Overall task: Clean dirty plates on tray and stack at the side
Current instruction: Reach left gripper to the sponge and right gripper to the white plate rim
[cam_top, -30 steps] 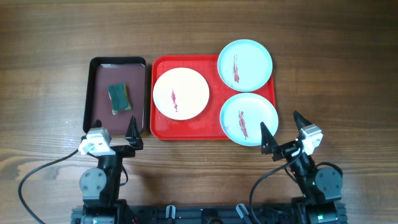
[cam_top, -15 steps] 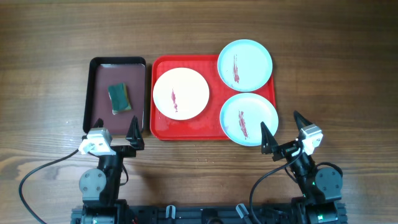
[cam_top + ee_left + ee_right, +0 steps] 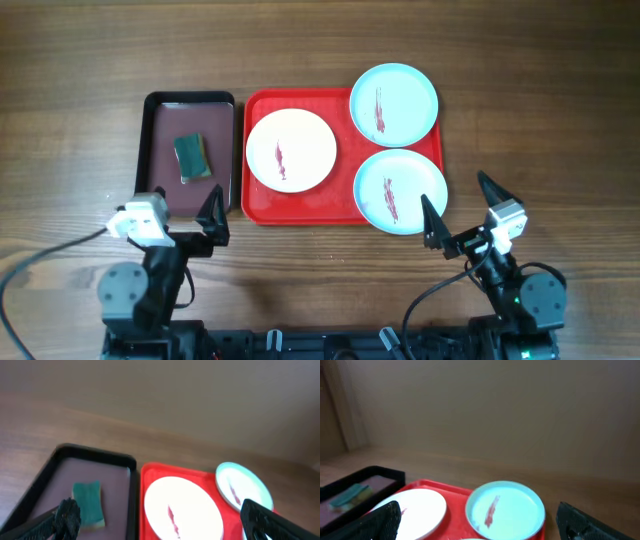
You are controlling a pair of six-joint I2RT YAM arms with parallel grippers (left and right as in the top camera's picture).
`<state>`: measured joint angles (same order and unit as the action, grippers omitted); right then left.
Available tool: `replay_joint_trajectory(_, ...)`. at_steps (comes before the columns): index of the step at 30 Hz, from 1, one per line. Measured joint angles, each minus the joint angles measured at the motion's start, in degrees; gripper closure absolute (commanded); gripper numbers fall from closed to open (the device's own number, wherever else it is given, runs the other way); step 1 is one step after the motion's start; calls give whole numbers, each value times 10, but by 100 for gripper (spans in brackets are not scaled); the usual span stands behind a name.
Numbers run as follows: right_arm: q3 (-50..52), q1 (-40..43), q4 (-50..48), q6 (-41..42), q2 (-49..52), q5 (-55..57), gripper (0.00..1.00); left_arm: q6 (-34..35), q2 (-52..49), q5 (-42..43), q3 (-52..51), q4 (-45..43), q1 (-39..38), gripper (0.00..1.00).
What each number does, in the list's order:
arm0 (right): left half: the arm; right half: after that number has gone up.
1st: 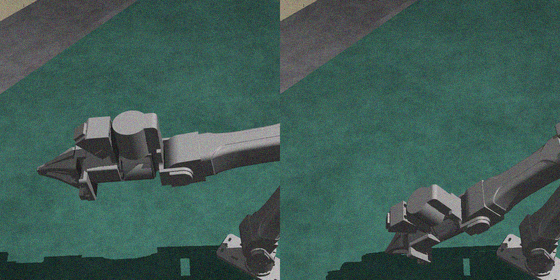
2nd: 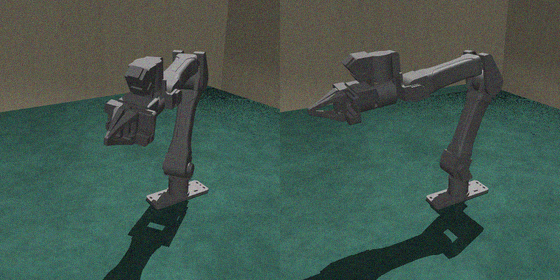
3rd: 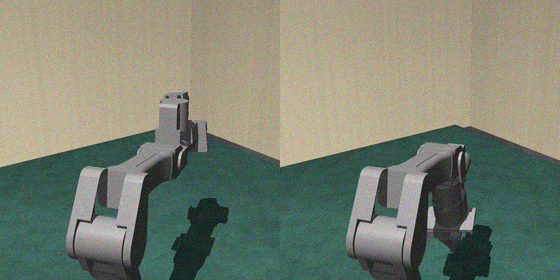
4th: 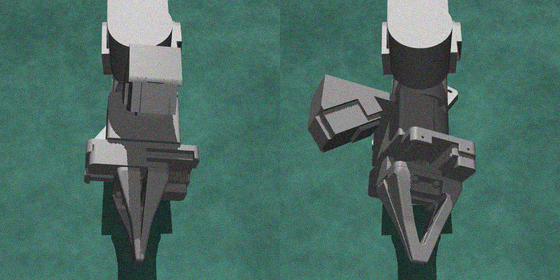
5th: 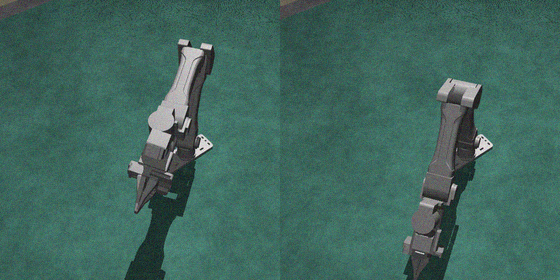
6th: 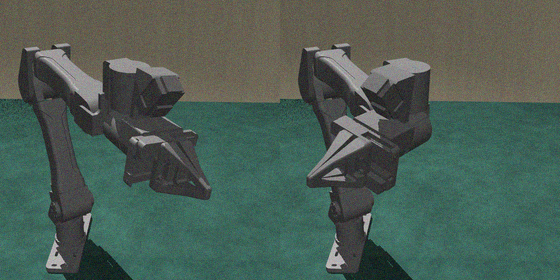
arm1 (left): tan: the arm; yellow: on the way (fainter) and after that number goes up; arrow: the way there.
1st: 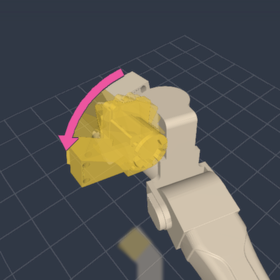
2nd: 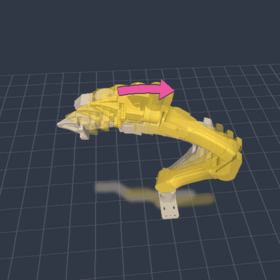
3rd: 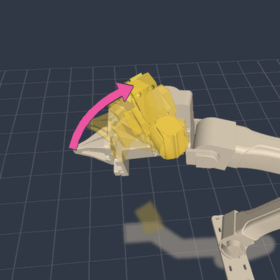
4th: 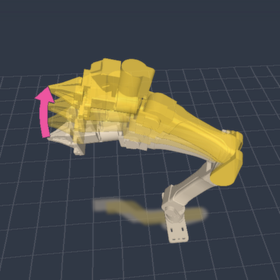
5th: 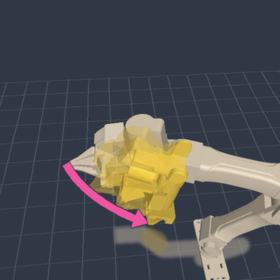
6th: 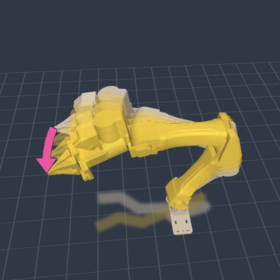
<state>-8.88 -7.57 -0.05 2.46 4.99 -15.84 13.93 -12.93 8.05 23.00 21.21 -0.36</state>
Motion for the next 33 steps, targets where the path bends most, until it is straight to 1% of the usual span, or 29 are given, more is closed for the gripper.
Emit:
replay_joint_trajectory(2, -40, 0, 6, 0, 34, -16, 0, 5, -52, 9, 62, 37, 0, 0)
replay_joint_trajectory(4, -93, 0, 21, -2, 81, -33, 0, 9, -109, 15, 134, 95, 0, 0)
replay_joint_trajectory(5, -120, 0, 30, -2, 107, -43, 0, 11, -150, 17, 181, 143, 0, 0)
replay_joint_trajectory(7, -171, 0, 60, -2, 158, -63, 1, 14, -209, 20, 244, 209, 0, 0)
replay_joint_trajectory(9, -254, 0, 101, -3, 249, -91, 0, 14, -294, 24, 339, 296, 0, 0)
replay_joint_trajectory(10, -299, -1, 131, -3, 292, -104, 0, 14, -341, 26, 393, 340, 0, 0)
replay_joint_trajectory(12, -392, -1, 231, -4, 372, -123, 0, 14, -404, 26, 466, 399, 0, 0)
replay_joint_trajectory(13, -455, -2, 289, -2, 426, -131, 0, 14, -446, 26, 513, 435, 0, 0)
replay_joint_trajectory(14, -553, -2, 409, 2, 502, -139, 1, 14, -496, 26, 560, 469, 0, 0)
replay_joint_trajectory(16, -621, -2, 448, 0, 560, -141, 0, 14, -521, 25, 573, 494, 0, 0)
replay_joint_trajectory(17, -666, -2, 507, 0, 592, -143, 0, 14, -532, 25, 574, 499, 0, 0)
replay_joint_trajectory(18, -698, -2, 506, -2, 620, -145, 0, 14, -543, 25, 575, 503, 0, 0)
replay_joint_trajectory(19, -721, -2, 482, -2, 651, -148, 0, 14, -553, 25, 575, 504, 0, 0)
replay_joint_trajectory(21, -731, -2, 471, 3, 685, -155, 0, 14, -568, 25, 575, 504, 0, 0)
replay_joint_trajectory(22, -731, -2, 471, 10, 697, -157, 8, 14, -574, 25, 575, 504, 0, 0)
replay_joint_trajectory(24, -731, -2, 462, 31, 739, -163, 16, 14, -584, 25, 575, 492, 0, 0)
replay_joint_trajectory(27, -731, -7, 461, 42, 788, -159, 21, 26, -584, 9, 576, 471, 0, 0)
replay_joint_trajectory(30, -731, -44, 450, 68, 855, -127, 24, 71, -591, -52, 577, 469, 0, 0)
replay_joint_trajectory(33, -731, -101, 431, 112, 907, -63, 38, 90, -633, -80, 579, 489, 13, 0)
